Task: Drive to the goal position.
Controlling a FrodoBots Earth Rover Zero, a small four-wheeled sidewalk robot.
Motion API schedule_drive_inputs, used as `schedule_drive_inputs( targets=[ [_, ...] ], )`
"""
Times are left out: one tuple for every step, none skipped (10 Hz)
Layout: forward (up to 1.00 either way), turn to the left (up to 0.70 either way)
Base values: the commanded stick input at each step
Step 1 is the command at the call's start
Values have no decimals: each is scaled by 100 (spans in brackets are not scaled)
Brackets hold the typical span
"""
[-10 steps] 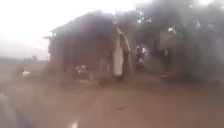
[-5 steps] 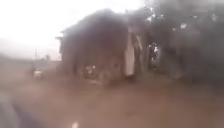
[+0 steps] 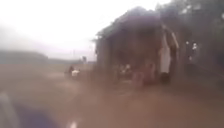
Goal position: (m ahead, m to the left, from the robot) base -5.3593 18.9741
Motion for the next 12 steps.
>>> schedule_drive_inputs(
  targets=[
    [0, 45],
    [0, 45],
    [0, 45],
    [0, 45],
    [0, 45],
    [0, 45],
    [0, 45],
    [0, 45],
    [0, 45],
    [0, 45],
    [0, 45],
    [0, 45]
  ],
)
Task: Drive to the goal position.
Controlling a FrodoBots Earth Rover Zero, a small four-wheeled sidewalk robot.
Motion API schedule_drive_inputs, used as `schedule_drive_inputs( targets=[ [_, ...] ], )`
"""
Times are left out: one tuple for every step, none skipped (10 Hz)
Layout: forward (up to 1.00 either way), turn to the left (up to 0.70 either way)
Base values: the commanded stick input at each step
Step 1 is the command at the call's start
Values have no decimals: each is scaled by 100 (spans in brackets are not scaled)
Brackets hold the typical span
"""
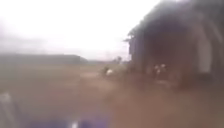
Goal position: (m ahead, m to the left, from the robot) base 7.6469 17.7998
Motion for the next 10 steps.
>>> schedule_drive_inputs(
  targets=[
    [0, 45],
    [0, 45],
    [0, 45],
    [0, 45],
    [0, 45],
    [2, 43],
    [70, 0],
    [70, 0],
    [70, 0],
    [70, 0]
  ],
)
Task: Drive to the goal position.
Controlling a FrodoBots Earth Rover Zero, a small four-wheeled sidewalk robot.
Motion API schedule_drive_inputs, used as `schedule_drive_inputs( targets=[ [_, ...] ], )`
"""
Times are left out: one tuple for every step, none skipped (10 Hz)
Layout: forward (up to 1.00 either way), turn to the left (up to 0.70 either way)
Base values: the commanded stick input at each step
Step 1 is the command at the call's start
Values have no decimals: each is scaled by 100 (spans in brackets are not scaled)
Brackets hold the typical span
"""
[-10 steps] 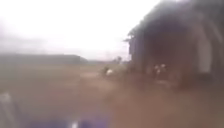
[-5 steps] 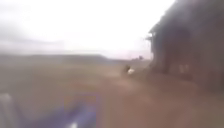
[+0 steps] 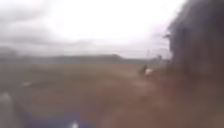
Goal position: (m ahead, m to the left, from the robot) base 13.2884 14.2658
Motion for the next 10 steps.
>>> schedule_drive_inputs(
  targets=[
    [70, 0],
    [70, 0],
    [70, 0],
    [70, 0],
    [70, 0],
    [70, 0],
    [70, 0],
    [70, 0],
    [70, 0],
    [70, 0]
  ],
)
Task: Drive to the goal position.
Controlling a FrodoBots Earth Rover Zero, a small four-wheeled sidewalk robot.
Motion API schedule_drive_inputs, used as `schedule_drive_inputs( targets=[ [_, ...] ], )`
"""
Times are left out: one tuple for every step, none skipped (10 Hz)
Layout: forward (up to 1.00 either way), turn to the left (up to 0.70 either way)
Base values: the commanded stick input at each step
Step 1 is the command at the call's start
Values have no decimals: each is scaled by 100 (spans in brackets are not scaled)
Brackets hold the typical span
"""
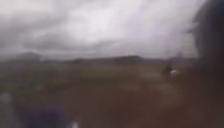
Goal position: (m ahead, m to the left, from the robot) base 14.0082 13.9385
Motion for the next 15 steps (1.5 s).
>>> schedule_drive_inputs(
  targets=[
    [70, 0],
    [70, 0],
    [70, 0],
    [70, 0],
    [70, 0],
    [70, -27],
    [70, -27],
    [70, -27],
    [70, -13],
    [70, 0],
    [70, 0],
    [70, 0],
    [70, 0],
    [70, 0],
    [70, 0]
  ],
)
